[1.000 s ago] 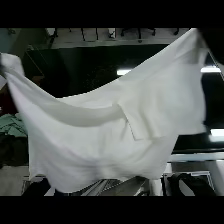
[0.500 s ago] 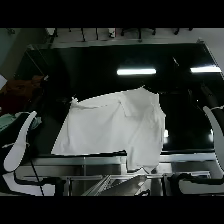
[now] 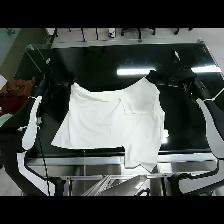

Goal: Fold the shirts.

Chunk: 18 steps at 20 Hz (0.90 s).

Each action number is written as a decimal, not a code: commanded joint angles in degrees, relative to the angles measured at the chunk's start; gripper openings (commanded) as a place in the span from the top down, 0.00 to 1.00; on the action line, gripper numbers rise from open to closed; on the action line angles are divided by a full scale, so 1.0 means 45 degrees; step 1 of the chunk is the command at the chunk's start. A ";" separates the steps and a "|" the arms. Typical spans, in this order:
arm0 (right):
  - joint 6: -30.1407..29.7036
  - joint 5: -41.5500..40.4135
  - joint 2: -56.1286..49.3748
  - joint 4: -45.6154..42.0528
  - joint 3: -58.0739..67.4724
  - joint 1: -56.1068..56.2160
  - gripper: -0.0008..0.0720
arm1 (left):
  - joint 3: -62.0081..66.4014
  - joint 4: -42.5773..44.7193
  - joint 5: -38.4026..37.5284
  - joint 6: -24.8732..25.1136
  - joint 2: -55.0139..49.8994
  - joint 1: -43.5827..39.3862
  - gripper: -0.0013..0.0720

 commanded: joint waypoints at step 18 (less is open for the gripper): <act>0.1049 -0.8034 0.3128 -0.1836 -0.3298 -0.5387 0.51 | -0.1574 0.2497 0.9763 0.4770 0.2429 0.4619 0.10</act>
